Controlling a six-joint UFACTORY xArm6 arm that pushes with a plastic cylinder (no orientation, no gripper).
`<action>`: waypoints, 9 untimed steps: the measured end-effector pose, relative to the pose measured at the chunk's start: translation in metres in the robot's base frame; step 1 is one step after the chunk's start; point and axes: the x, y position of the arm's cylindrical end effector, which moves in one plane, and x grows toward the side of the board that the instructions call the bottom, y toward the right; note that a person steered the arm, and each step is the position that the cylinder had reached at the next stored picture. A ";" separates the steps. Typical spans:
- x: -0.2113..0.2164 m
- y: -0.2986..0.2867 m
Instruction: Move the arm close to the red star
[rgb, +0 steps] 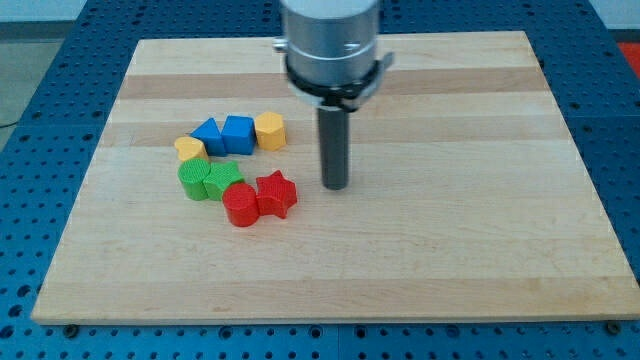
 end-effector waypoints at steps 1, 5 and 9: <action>0.000 0.030; 0.143 0.044; 0.143 -0.098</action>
